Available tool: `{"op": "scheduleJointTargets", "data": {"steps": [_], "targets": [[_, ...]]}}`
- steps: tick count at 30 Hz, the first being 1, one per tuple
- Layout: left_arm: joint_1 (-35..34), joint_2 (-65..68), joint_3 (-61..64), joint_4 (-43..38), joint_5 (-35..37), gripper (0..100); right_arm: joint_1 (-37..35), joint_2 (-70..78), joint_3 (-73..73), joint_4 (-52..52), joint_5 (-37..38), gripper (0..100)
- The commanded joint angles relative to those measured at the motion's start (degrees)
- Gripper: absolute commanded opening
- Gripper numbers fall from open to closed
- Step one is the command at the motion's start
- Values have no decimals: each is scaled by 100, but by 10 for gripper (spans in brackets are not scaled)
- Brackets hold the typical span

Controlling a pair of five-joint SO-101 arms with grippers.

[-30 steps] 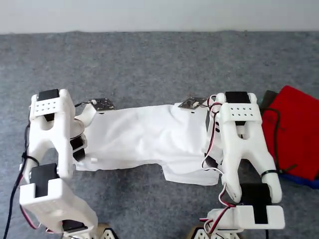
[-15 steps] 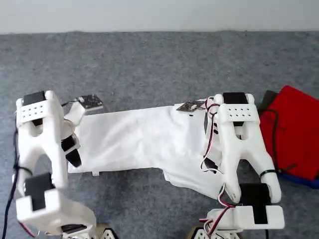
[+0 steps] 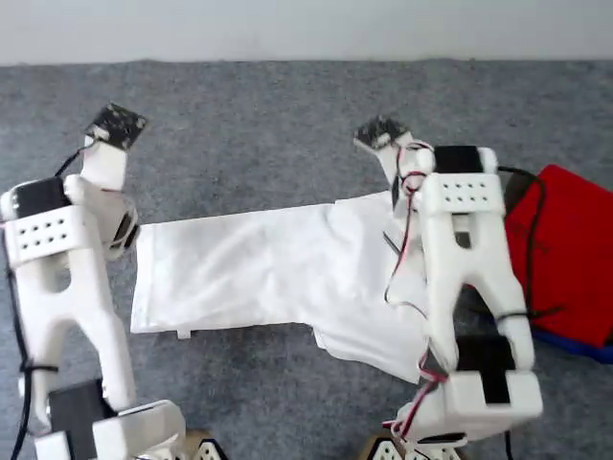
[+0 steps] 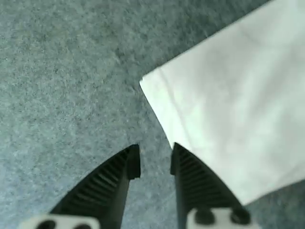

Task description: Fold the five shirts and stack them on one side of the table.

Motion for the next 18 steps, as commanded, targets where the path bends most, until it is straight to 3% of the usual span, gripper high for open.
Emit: {"op": "scheduleJointTargets", "data": {"steps": [1, 5, 11, 18], "targets": [[255, 659, -189, -519, 738, 13, -75, 637, -360, -1367, -229, 43], [484, 1653, -453, -941, 1222, 14, -189, 1464, -844, -2026, -229, 9], [510, 2796, -989, -1398, 1363, 14, -119, 2536, -1793, -2387, -229, 9], [79, 3842, -1956, -1037, 1363, 14, 365, 3749, -2875, -2264, -220, 9]]}}
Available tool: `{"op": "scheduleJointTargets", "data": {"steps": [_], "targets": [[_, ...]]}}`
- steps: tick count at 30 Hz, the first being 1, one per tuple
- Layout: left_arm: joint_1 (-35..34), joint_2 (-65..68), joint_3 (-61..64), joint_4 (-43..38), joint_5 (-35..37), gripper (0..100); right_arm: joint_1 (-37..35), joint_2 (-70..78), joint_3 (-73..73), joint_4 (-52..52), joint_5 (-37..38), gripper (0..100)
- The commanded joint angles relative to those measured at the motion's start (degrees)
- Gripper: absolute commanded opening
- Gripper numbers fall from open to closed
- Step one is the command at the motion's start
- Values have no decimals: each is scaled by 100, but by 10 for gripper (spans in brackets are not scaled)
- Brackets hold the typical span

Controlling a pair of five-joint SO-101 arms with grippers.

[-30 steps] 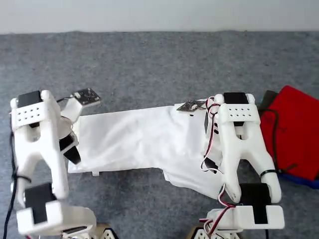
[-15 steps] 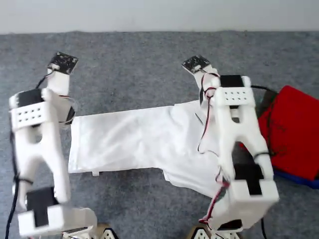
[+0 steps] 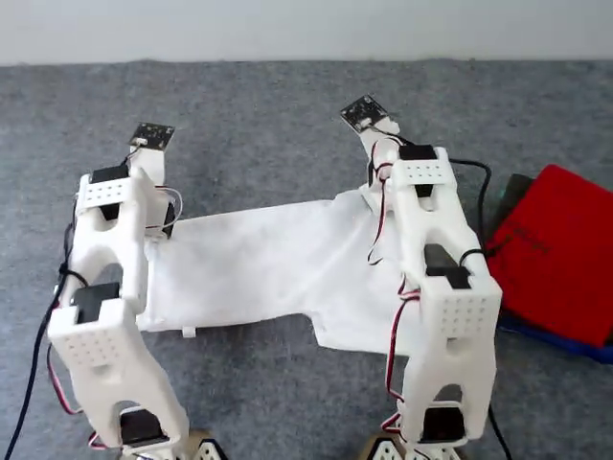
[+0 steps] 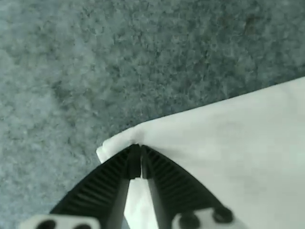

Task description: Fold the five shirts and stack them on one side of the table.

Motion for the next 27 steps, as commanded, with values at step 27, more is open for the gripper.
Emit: {"op": "scheduleJointTargets", "data": {"steps": [27], "targets": [[-62, 273, -5121, 3367, 114, 32, 22, -523, -4853, 4585, -844, 9]]}}
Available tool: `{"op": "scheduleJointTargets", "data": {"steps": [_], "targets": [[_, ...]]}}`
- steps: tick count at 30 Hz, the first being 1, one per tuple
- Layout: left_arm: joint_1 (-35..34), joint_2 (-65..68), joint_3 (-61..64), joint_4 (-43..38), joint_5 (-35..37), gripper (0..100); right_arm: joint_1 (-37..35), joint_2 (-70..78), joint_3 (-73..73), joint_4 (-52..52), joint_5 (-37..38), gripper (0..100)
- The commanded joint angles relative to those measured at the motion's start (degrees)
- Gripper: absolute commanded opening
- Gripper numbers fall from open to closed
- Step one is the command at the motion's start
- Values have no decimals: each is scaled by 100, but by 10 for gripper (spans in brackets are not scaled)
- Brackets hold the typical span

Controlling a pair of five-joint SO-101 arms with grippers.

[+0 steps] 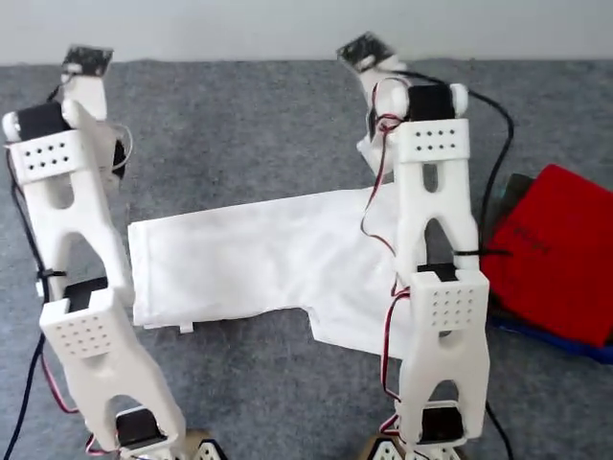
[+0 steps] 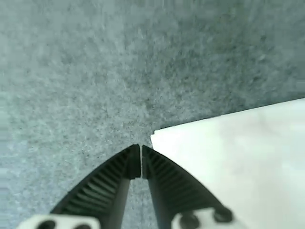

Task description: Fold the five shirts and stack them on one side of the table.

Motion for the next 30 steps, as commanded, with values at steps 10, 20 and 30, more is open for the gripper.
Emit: {"op": "scheduleJointTargets", "data": {"steps": [10, 20, 30], "targets": [[2110, -1389, 1182, 193, 18, 99, 1209, -3767, 2303, 251, -387, 9], [4659, -1705, 2141, 123, 18, 69, 2624, -6220, 4642, 233, -378, 9], [6426, -985, 2738, 88, -580, 163, 3240, -7459, 6154, 233, -290, 9]]}}
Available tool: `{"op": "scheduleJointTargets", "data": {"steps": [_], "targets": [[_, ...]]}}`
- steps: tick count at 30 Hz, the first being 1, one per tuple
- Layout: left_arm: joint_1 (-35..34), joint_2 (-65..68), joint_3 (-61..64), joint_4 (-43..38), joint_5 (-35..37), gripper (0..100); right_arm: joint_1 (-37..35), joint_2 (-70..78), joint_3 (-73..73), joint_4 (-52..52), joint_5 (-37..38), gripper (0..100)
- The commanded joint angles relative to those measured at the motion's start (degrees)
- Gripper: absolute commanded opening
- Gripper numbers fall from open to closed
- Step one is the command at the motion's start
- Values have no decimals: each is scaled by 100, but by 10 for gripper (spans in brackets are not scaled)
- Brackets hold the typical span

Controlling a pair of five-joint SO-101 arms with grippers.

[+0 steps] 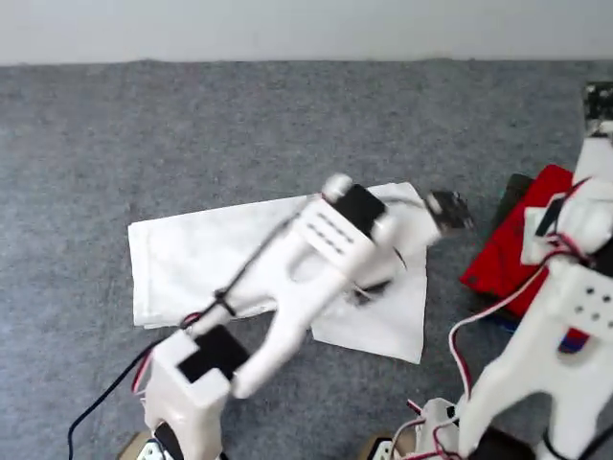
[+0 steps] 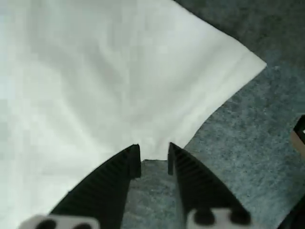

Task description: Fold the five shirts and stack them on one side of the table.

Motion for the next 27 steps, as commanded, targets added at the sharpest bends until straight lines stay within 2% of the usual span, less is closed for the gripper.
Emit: {"op": "scheduleJointTargets", "data": {"steps": [1, 9, 19, 21, 25, 27], "targets": [[264, 281, -110, 18, -88, 176, 84, -532, 316, 233, 167, 9], [554, 1354, -681, 18, -97, 200, 92, -1200, 914, 233, 334, 9], [554, 2760, -1305, 26, -53, 194, 92, -1367, 1108, 233, 334, 9], [536, 2857, -1560, 26, 26, 164, 92, -1367, 1108, 233, 334, 9], [554, 2901, -2026, 53, 70, 38, 92, -1367, 1099, 233, 334, 9], [554, 2892, -2202, 79, 97, 13, 92, -1367, 1099, 233, 334, 9]]}}
